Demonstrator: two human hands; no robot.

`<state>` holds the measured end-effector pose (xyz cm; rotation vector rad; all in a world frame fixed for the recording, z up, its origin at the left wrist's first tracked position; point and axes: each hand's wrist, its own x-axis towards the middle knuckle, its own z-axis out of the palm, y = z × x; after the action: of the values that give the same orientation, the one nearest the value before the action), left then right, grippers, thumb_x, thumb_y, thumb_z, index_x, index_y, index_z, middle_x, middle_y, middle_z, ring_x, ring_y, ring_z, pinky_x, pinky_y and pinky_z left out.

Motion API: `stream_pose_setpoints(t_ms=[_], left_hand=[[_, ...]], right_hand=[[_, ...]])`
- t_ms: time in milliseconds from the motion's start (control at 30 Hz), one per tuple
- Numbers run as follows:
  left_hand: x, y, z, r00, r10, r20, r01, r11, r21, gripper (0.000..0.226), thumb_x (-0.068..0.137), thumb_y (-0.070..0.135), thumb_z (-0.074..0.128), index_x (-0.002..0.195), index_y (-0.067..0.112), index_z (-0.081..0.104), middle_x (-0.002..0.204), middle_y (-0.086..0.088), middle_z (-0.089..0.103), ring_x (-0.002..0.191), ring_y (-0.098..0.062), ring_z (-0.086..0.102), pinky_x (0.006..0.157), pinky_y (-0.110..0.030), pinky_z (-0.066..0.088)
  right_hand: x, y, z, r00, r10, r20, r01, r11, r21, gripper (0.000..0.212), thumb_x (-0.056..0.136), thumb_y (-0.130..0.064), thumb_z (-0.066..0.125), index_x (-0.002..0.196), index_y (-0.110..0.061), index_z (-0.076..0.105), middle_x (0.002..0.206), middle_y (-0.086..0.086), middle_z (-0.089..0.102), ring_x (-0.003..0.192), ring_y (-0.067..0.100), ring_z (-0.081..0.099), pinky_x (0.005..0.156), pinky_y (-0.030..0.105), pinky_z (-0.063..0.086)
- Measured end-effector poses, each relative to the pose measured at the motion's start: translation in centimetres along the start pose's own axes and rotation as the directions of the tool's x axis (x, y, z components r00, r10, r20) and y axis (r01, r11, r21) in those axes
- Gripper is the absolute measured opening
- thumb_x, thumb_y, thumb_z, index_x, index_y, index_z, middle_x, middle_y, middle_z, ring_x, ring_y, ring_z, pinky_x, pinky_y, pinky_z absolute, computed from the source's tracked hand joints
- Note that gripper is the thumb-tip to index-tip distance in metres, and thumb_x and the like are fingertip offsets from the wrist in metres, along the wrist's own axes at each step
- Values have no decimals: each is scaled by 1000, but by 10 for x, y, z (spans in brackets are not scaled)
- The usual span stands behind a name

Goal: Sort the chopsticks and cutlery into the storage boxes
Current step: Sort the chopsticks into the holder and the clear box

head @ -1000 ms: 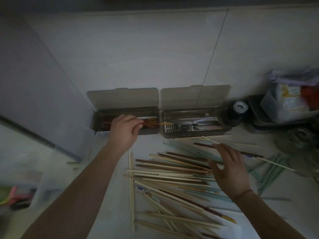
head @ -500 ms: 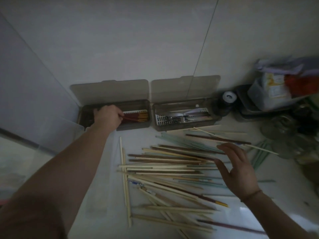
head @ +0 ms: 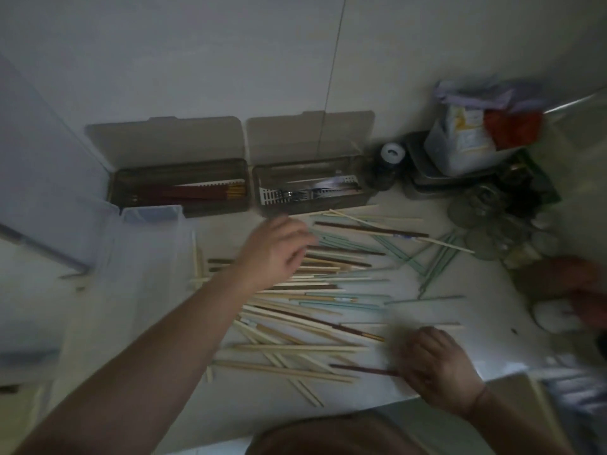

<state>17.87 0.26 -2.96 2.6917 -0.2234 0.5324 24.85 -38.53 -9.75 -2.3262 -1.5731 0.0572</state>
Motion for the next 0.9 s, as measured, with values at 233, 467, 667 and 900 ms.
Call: stream_pose_setpoints(t_ms=[233,467,667,900], left_hand=[[-15,57,38,932,215,291,-197,976,-88,20,92,19,59,108,17,71,103,0,65,95,-24,58,80,-34,48],[18,100,47,856,65,513,-18,995,-96,49,99,41,46,142,20,41,134,-5,53,121,-25,49,98,-37,42],[38,99,32,930,4,367,10,999,-36,30,100,26,47,125,15,60,111,-10,61,94,-32,60,70,-38,46],[1,30,-32,959,-194,204,171,977,125,24,96,30,55,112,20,69,102,-1,67,94,-26,61,81,-36,47]], right_hand=[[-29,3,15,991,82,-109,-91,992,-83,25,89,-39,58,84,-19,71,92,3,65,93,29,55,81,36,44],[13,13,-15,953,136,-271,-184,970,-159,32,96,-32,45,86,-18,72,87,3,66,73,29,61,65,36,39],[91,4,-39,916,118,-384,-149,988,-51,20,90,-32,59,91,-18,72,87,1,69,73,22,64,63,30,46],[146,-12,-34,939,48,-340,-66,997,-42,32,92,-31,48,94,-15,75,82,4,73,68,25,68,63,34,54]])
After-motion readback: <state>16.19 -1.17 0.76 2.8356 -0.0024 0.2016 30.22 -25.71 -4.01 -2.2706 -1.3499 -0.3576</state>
